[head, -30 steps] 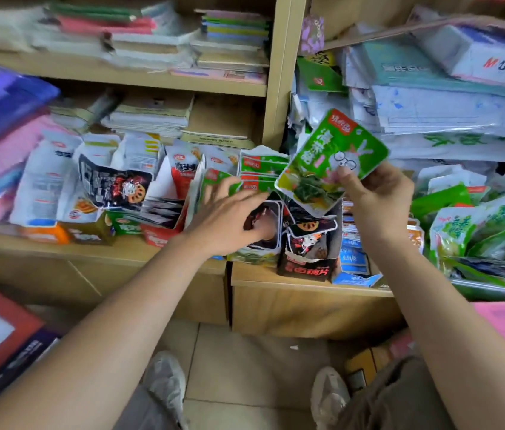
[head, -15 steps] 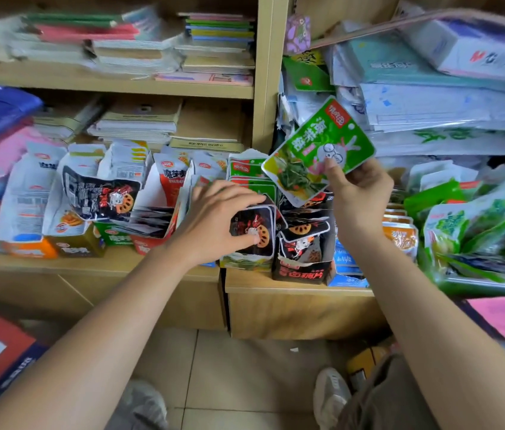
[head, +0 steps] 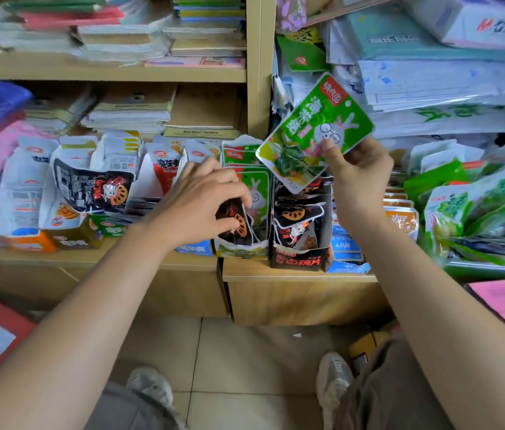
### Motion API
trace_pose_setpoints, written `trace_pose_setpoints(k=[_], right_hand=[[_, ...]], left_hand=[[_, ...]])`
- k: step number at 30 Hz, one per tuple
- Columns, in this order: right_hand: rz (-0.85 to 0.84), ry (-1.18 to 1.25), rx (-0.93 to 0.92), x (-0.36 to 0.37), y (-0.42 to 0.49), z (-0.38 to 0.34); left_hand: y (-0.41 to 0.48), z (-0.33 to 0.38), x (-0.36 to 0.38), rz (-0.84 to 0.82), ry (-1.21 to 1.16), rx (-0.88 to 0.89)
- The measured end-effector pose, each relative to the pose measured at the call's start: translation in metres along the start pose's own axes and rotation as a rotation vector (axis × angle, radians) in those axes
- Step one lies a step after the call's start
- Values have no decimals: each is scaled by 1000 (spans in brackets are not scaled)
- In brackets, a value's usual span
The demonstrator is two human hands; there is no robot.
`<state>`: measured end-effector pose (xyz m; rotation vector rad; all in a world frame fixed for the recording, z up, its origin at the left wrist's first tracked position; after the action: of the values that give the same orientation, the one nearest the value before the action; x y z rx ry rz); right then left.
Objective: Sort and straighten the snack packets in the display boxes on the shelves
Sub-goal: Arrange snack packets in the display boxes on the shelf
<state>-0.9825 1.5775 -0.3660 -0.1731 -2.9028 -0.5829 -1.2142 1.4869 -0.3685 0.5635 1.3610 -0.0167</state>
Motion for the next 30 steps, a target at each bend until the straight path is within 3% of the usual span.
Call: trace_pose_setpoints(k=[9, 15, 19, 23, 25, 27, 30], right_hand=[[-93, -31, -21, 25, -11, 7], [-348, -529, -116, 45, -25, 17], [-403, -551, -270, 41, -29, 7], [-687, -781, -271, 39, -28, 8], [-788, -677, -106, 37, -31, 8], [-773, -464, 62, 33, -30, 5], [-703, -400, 18, 27, -31, -2]], left_hand=[[-27, -18, -12, 12, -122, -73], [-38, -25, -16, 77, -326, -148], [-38, -30, -15, 189, -452, -300], [-38, -36, -15, 344, -558, -468], [-37, -37, -17, 407, -572, -512], [-36, -37, -18, 433, -589, -551], [-33, -38, -18, 466, -711, -598]])
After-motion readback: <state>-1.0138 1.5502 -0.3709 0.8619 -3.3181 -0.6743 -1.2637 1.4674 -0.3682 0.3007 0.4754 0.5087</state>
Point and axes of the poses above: each hand's wrist, its own y-axis towards the middle knuckle, its own x-axis out of the palm, z = x × y, the point moved 2 cm from there along y, towards the middle knuckle, and after that the axes turned 3 degrees about z, right-handed, at the moved point
